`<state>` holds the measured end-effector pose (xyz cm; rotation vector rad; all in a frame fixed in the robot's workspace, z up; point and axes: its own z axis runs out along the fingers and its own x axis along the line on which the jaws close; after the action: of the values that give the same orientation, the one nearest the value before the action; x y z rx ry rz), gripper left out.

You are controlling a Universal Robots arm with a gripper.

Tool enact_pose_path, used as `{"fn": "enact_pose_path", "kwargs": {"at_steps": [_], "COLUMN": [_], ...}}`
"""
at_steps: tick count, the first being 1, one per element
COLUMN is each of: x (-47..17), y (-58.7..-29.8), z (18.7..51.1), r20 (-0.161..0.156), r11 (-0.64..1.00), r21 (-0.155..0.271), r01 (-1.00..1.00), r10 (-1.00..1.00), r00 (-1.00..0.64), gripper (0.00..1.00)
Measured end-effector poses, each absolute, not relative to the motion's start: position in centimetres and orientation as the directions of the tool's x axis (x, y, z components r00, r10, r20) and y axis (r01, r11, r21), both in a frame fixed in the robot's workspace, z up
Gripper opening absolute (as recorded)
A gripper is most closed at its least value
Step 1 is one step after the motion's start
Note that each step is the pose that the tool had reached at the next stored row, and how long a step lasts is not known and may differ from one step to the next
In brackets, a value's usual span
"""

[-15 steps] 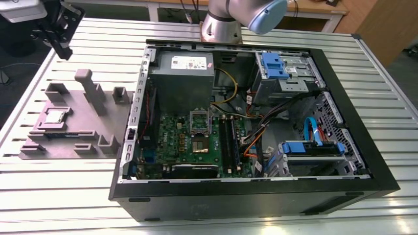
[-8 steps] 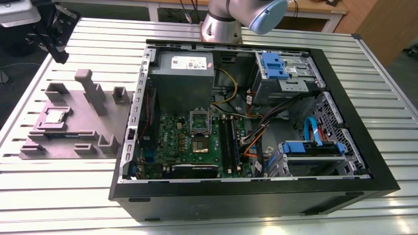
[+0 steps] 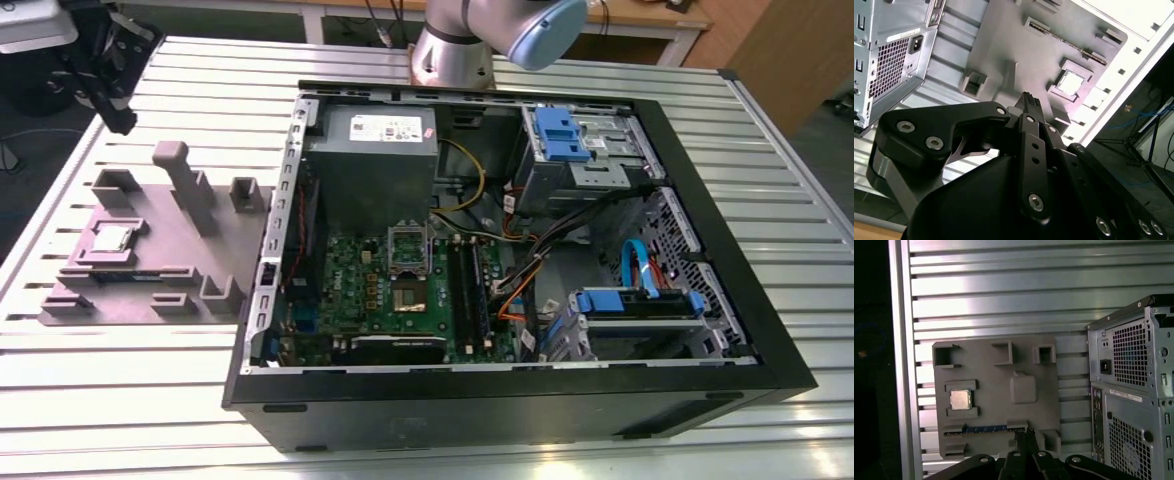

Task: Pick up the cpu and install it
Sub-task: 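Reach for the cpu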

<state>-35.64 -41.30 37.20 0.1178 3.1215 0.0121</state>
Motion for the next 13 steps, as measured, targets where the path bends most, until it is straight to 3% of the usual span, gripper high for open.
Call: {"fn": "enact_pose_path", "kwargs": {"at_steps": [13], "x": [-37.2], "y": [-41.3], "z": [36.9], "r20": [-0.017], "r11": [0.997], "r21": [0.008], "r01": [0.075], "r10": [0.076], "r00": [-0.997], "gripper": [0.1]}}
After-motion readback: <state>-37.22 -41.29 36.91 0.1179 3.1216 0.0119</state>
